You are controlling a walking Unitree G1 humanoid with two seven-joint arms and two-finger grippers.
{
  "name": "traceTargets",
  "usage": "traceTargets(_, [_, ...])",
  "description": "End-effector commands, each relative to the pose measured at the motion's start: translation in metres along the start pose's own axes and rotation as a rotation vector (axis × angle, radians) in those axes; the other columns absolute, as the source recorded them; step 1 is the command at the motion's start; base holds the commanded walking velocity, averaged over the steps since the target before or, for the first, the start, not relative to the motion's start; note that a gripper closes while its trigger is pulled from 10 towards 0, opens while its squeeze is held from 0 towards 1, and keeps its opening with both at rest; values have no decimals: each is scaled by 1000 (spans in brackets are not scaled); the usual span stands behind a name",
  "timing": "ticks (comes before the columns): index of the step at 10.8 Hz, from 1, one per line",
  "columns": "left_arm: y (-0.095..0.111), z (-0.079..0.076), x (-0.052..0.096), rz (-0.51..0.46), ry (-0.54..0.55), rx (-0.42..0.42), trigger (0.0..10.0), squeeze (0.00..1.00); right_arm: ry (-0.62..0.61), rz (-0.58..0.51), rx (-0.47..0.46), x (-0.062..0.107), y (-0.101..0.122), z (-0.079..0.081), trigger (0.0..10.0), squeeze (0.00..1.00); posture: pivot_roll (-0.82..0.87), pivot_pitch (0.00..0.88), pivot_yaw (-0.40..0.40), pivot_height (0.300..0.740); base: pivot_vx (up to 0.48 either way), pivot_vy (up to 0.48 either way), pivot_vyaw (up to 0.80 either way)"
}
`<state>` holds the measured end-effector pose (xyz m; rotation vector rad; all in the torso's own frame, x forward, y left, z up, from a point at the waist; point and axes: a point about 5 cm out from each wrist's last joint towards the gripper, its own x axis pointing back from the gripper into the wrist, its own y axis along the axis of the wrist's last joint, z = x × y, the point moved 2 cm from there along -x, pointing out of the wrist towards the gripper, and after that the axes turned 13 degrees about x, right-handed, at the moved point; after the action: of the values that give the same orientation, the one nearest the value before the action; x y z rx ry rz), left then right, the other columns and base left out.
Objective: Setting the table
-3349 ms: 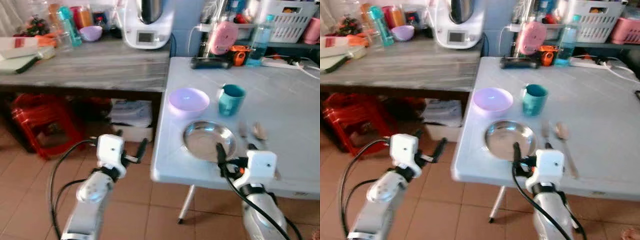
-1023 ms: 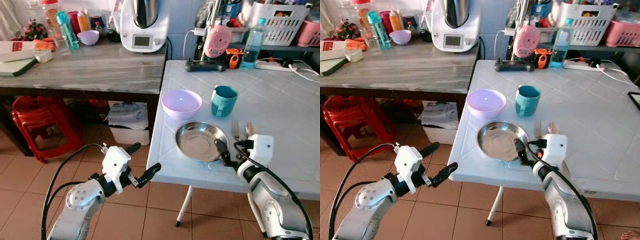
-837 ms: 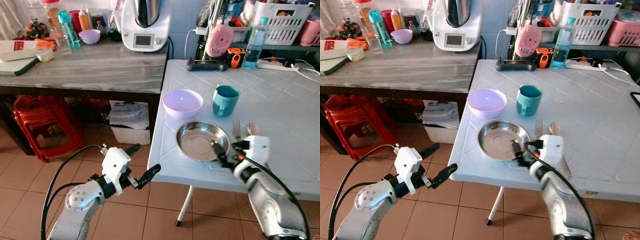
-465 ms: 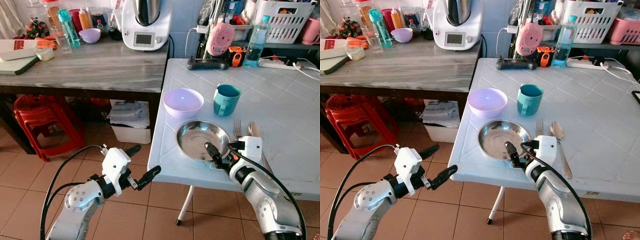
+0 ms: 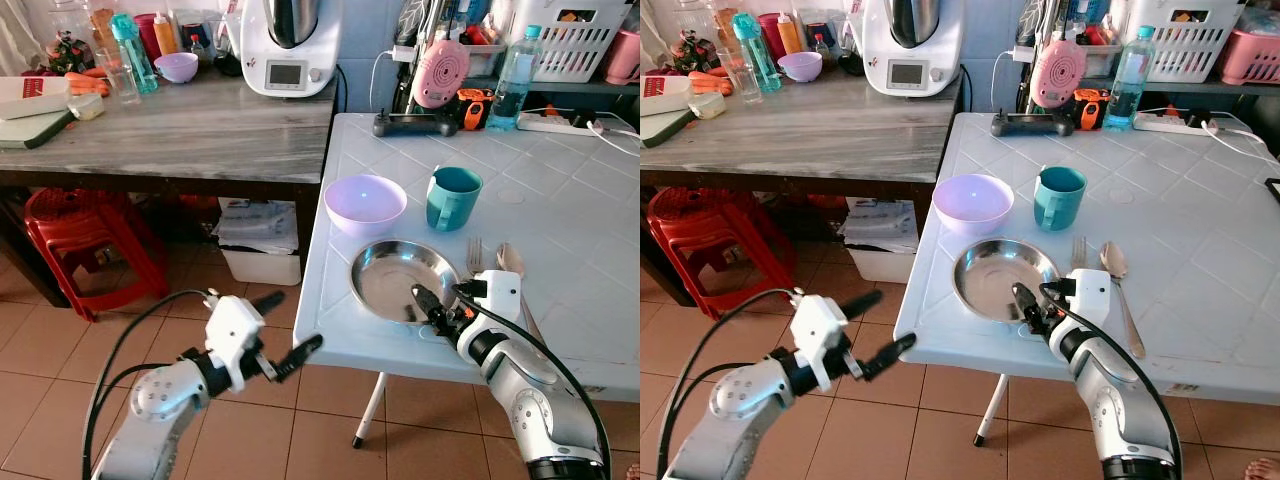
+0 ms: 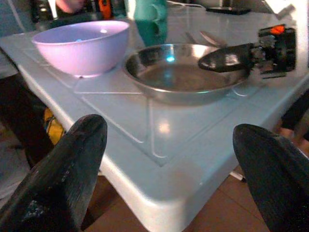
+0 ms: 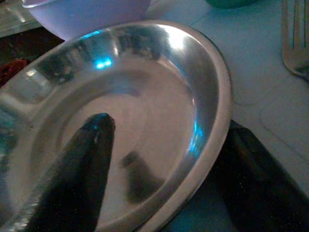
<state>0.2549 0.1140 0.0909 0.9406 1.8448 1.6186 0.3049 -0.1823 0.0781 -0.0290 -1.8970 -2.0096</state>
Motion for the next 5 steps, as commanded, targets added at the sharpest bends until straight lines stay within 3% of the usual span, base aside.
traceTargets(1, [0, 0, 2, 13, -9, -26, 10000, 0, 13, 22, -36, -2, -4, 3, 0, 0, 68, 29, 38, 740, 0, 0, 0])
traceTargets(5, [2, 3, 5, 20, -30, -45, 10000, 0, -4, 48, -75, -1, -9, 2, 0, 0, 68, 30, 37, 740, 0, 0, 0])
